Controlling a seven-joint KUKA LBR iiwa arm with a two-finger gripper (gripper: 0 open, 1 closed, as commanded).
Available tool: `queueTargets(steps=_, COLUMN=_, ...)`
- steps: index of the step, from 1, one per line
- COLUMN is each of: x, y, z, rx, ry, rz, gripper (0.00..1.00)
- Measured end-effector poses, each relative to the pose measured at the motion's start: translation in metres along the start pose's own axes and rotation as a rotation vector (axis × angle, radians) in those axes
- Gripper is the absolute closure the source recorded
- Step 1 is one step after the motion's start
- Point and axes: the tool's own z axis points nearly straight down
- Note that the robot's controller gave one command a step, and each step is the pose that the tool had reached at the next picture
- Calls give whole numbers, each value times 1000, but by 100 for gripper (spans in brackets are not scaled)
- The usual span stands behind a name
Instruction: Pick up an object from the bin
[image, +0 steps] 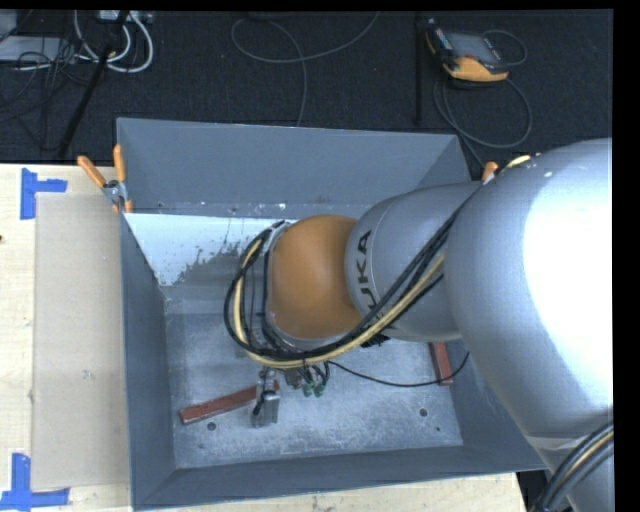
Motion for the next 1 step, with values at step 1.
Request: queueTargets(steps=1, x=0, y=0, z=0, rx=0, ry=-1, rz=2, gripper=100)
